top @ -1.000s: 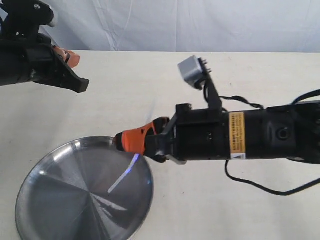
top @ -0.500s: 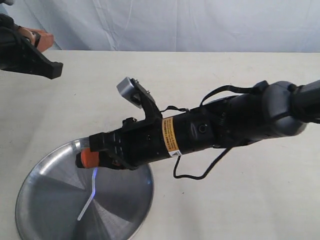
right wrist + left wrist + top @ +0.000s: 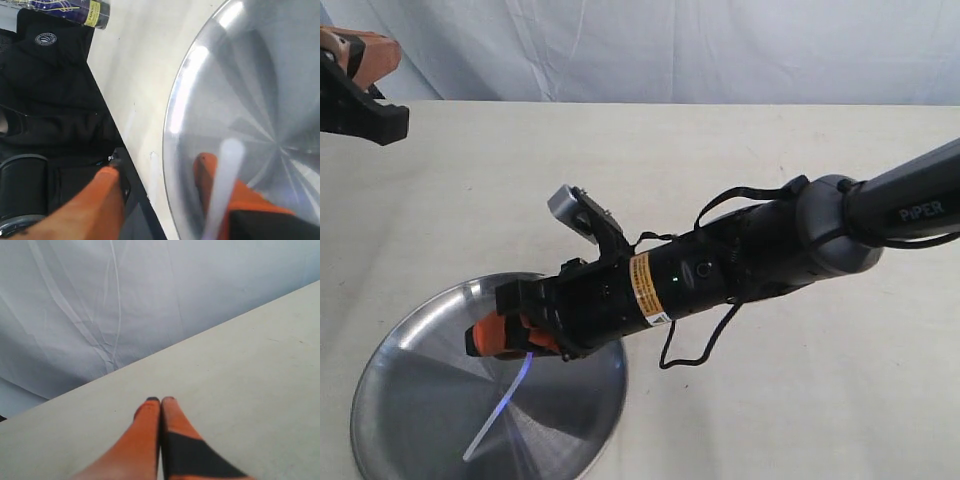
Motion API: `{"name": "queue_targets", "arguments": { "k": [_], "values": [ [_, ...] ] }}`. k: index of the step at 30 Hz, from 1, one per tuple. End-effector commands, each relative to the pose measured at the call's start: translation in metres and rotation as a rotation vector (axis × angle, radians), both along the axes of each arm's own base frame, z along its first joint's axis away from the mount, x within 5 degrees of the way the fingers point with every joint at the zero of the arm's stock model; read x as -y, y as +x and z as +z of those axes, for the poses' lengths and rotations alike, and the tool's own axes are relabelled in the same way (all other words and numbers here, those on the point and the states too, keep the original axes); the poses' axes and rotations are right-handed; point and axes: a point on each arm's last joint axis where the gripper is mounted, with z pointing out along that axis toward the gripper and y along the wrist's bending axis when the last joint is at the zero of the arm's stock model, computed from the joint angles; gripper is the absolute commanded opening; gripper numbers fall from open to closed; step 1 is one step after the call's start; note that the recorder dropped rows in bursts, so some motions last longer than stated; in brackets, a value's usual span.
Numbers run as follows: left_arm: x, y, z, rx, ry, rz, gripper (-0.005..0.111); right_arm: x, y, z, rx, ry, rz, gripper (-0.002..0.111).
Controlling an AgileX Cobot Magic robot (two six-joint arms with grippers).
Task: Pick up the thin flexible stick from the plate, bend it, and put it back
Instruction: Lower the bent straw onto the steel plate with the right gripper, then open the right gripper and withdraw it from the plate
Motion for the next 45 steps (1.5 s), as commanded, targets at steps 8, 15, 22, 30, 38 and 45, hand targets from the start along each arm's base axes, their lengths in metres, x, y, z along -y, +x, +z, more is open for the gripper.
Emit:
{"name": "queue_targets", "arguments": {
  "k": [8, 15, 22, 30, 38, 45],
  "values": [
    [0.003, -0.015, 0.005, -0.007, -0.012, -0.082, 0.000, -0.008, 0.010, 0.009, 0.186, -0.109, 0.153, 0.068],
    [0.002, -0.018, 0.007, 0.009, 0.013, -0.088, 0.000, -0.012, 0.018, 0.017, 0.311, -0.162, 0.244, 0.068],
    [0.002, -0.018, 0.007, 0.002, 0.012, -0.091, 0.000, -0.013, 0.027, 0.023, 0.408, -0.237, 0.275, 0.068],
    [0.003, -0.019, 0.006, -0.005, 0.013, -0.105, 0.000, -0.009, 0.034, 0.040, 0.498, -0.283, 0.190, 0.068],
    [0.003, -0.028, 0.011, 0.017, 0.030, -0.130, 0.000, -0.003, 0.041, 0.053, 0.606, -0.336, 0.127, 0.068],
    [-0.006, -0.038, 0.015, 0.007, 0.055, -0.094, 0.000, 0.004, 0.050, 0.066, 0.683, -0.409, 0.016, 0.062]
  ]
}}
